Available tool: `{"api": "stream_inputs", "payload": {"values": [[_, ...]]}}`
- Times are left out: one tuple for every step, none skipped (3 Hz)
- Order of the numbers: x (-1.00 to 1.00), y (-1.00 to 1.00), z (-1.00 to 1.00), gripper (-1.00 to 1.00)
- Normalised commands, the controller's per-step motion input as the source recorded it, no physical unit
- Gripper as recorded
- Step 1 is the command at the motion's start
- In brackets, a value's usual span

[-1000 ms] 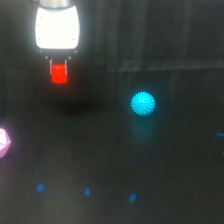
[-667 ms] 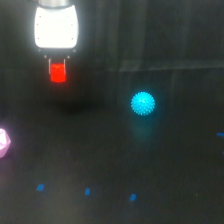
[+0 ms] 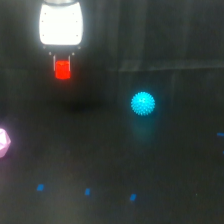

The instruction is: Pick up the red object from the table

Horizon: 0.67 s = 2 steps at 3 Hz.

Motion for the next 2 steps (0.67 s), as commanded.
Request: {"api": "stream_inputs", "payload": {"values": [[0.04, -0.23, 0.31, -0.88], [-0.03, 0.01, 0.09, -0.93]]}}
